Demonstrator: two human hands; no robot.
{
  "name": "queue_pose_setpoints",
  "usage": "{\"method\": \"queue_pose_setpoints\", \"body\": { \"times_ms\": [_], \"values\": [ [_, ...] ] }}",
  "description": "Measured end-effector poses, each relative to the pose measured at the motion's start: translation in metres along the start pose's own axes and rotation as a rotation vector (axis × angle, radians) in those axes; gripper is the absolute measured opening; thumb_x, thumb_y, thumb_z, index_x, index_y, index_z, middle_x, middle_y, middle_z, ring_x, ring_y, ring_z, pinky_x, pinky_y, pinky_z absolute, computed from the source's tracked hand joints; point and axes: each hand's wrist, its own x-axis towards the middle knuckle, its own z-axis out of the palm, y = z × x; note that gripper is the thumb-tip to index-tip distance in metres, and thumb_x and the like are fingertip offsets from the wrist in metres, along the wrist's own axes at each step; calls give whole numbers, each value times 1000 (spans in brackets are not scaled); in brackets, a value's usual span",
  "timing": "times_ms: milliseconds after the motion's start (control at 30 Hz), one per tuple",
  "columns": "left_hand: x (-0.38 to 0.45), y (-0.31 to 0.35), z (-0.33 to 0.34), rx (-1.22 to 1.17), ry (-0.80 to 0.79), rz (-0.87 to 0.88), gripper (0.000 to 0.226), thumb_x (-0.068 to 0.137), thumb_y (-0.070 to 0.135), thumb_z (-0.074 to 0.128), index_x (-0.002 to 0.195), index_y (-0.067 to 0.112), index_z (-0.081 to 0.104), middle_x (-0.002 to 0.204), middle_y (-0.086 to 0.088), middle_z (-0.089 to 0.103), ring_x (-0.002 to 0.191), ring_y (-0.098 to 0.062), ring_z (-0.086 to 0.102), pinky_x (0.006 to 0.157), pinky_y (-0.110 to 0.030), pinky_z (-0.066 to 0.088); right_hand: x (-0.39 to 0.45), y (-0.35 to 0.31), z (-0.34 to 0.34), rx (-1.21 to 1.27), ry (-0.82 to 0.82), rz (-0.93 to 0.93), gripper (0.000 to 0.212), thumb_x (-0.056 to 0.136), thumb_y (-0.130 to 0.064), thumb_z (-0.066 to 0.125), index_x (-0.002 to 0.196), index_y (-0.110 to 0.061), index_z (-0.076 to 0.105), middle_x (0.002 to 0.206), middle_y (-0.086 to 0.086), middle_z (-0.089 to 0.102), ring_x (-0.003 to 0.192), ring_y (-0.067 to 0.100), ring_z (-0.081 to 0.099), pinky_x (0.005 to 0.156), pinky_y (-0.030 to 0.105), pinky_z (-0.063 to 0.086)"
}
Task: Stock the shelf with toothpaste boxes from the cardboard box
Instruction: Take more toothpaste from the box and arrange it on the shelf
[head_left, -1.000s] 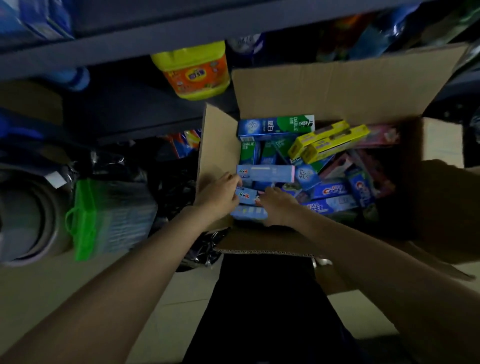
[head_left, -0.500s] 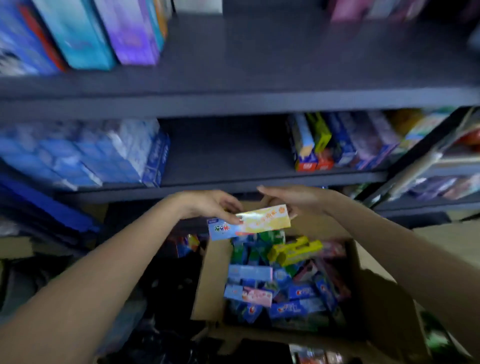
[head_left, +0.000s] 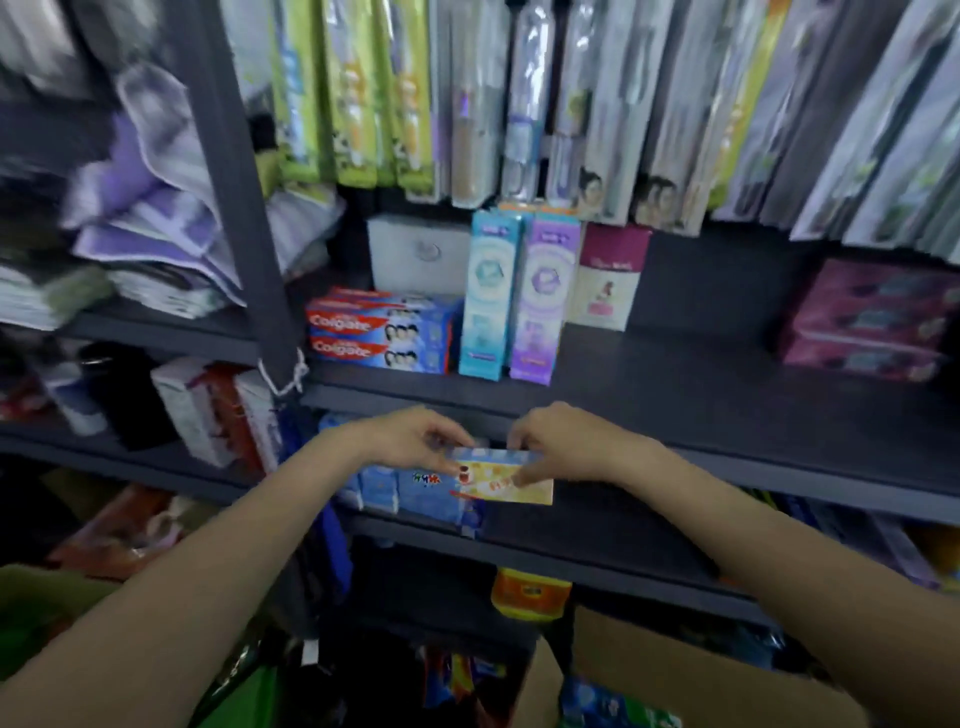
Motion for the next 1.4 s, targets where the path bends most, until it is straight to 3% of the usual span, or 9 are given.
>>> {"method": "queue_pose_setpoints", "body": {
  "times_ms": [100, 200, 267, 500, 700, 933, 1100, 1200, 1400],
  "values": [
    [-23, -21, -41, 34, 289, 27, 41, 81, 5, 68, 121, 4, 57, 124, -13, 59, 109, -14, 52, 92, -25, 40, 34, -39, -26, -51, 145, -20, 32, 84, -28, 66, 110, -10, 59, 114, 11, 60, 106, 27, 54, 72, 30, 38],
    [-38, -37, -73, 148, 845, 71, 38, 82, 10, 65, 119, 2, 58, 121, -15, 57, 114, -27, 52, 92, -26, 36, 70, -60, -54, -28, 310, -16, 34, 87, -27, 63, 114, -7, 57, 116, 15, 58, 107, 31, 54, 79, 32, 42],
    [-41, -45, -88, 160, 1041, 29, 42, 84, 4, 61, 125, 2, 52, 129, -14, 49, 121, -29, 46, 99, -30, 34, 97, -69, -76, -57, 398, 6, 35, 88, -27, 62, 114, -5, 56, 118, 17, 58, 109, 34, 54, 82, 34, 44],
    [5, -71, -102, 156, 870, -142, 59, 85, -4, 46, 142, 5, 33, 150, -9, 28, 137, -23, 31, 111, -27, 27, 176, -75, -116, -205, 416, 103, 22, 92, -4, 49, 114, -1, 54, 119, 17, 55, 109, 34, 55, 70, 34, 38],
    [40, -86, -98, 265, 756, -234, 63, 86, 4, 50, 144, 4, 25, 152, -11, 25, 140, -22, 23, 114, -28, 21, 210, -63, -108, -163, 345, 167, 28, 94, -6, 48, 122, -1, 51, 127, 17, 52, 114, 35, 53, 79, 37, 45],
    [38, -78, -84, 224, 928, -224, 54, 84, 0, 52, 137, 2, 38, 144, -13, 36, 132, -28, 33, 110, -32, 29, 209, -61, -107, -230, 342, 123, 39, 92, -4, 48, 131, -8, 45, 134, 15, 43, 118, 34, 50, 83, 40, 46],
    [20, -54, -35, 250, 1172, 54, 35, 77, -10, 52, 110, 0, 57, 113, -16, 54, 100, -27, 47, 86, -28, 37, 147, -60, -71, -122, 586, -213, 32, 93, -12, 47, 125, -13, 51, 122, 9, 50, 104, 34, 57, 78, 42, 50],
    [13, -41, 26, 264, 1027, 147, 28, 82, 5, 39, 106, 3, 54, 103, -15, 54, 90, -19, 41, 78, -27, 33, 87, -42, -22, 41, 550, -338, 20, 93, -17, 48, 106, -9, 61, 105, 9, 63, 93, 30, 61, 73, 43, 50],
    [18, -40, 194, 374, 449, 245, 32, 76, 11, 43, 108, 11, 46, 102, -13, 57, 94, -25, 49, 82, -34, 44, -6, 34, 127, 128, 126, -144, 18, 93, -18, 47, 97, -12, 63, 95, 6, 65, 87, 26, 60, 67, 37, 47]
  ]
}}
